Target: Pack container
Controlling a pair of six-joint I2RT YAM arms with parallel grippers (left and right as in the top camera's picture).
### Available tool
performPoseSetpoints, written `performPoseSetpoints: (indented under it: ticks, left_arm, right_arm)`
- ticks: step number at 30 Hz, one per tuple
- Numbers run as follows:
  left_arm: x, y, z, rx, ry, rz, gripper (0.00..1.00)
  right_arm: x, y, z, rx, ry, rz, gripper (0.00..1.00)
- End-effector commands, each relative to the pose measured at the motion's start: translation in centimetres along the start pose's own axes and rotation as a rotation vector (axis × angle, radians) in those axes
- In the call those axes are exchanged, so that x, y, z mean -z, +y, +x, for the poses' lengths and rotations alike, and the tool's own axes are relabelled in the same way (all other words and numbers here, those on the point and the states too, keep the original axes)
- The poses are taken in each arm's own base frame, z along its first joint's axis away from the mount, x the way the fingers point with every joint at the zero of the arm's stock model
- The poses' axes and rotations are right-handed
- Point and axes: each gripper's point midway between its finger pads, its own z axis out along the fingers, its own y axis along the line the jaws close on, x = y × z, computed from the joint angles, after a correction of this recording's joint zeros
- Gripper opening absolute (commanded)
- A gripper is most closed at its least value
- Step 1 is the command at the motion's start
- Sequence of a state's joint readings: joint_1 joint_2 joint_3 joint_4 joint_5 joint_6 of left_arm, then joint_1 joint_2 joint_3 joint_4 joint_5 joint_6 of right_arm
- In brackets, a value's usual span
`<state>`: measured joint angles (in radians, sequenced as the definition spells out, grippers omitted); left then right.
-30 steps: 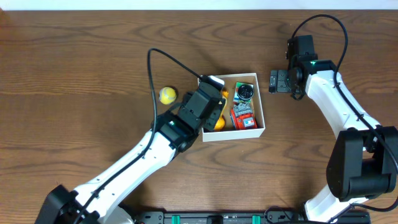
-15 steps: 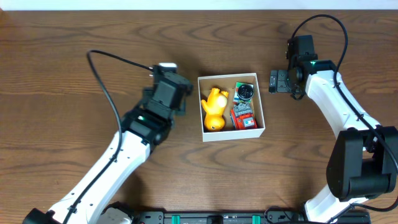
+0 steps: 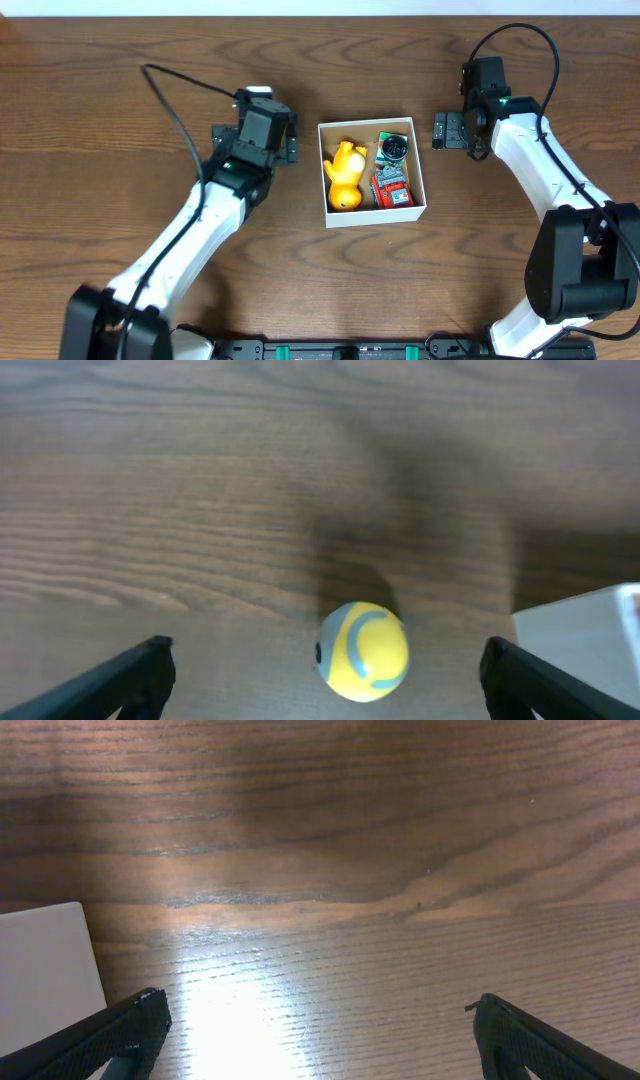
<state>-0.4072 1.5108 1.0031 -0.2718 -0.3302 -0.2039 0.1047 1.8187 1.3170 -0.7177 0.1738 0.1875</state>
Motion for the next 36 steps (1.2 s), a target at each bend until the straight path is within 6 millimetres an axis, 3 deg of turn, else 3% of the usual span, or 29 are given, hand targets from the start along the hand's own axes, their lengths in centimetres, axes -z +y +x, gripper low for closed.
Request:
performPoseSetpoints:
  ticks: [1, 14, 18, 22, 36]
  left_arm:
    - [-1.6, -0.4, 0.7, -0.064, 0.031, -0.006, 0.98]
    - [-6.6, 0.4, 5.2, -0.09, 0.176, -0.06, 0.98]
    - [-7.4, -0.8, 5.5, -0.092, 0.179, -0.006, 0.98]
    - [-7.7, -2.6, 5.7, -0.108, 0.187, 0.098, 0.98]
    - [-8.1, -1.2, 5.7, -0.084, 0.198, 0.075, 0.87]
  right_arm:
    - [-0.2, -0.4, 0.1, -0.022, 0.005, 0.013, 0.99]
    - [-0.2, -0.4, 0.1, -0.022, 0.005, 0.013, 0.99]
    - [-0.2, -0.4, 0.1, -0.022, 0.005, 0.013, 0.99]
    - [-0.2, -0.4, 0.1, -0.022, 0.005, 0.013, 0.99]
    - [-0.2, -0.4, 0.1, -0.022, 0.005, 0.013, 0.99]
